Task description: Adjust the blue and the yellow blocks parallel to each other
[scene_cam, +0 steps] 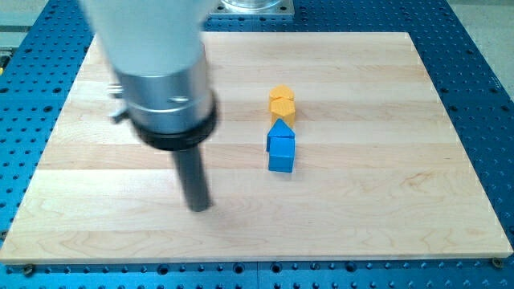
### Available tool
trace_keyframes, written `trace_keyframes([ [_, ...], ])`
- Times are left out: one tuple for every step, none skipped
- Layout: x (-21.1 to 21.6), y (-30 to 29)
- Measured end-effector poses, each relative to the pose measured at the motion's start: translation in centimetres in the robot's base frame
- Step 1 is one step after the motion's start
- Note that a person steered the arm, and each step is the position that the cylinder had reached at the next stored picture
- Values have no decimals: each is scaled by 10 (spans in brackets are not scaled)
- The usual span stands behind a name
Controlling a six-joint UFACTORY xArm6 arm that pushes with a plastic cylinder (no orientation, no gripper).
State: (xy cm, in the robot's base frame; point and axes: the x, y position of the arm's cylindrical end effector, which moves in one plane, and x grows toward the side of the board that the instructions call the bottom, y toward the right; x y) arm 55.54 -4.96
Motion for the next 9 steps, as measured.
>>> trace_keyframes([
  [-5,41],
  [1,86],
  [-4,105],
  [-52,107],
  [-93,107],
  [-102,108],
  [-102,117],
  [-126,152],
  [-217,164],
])
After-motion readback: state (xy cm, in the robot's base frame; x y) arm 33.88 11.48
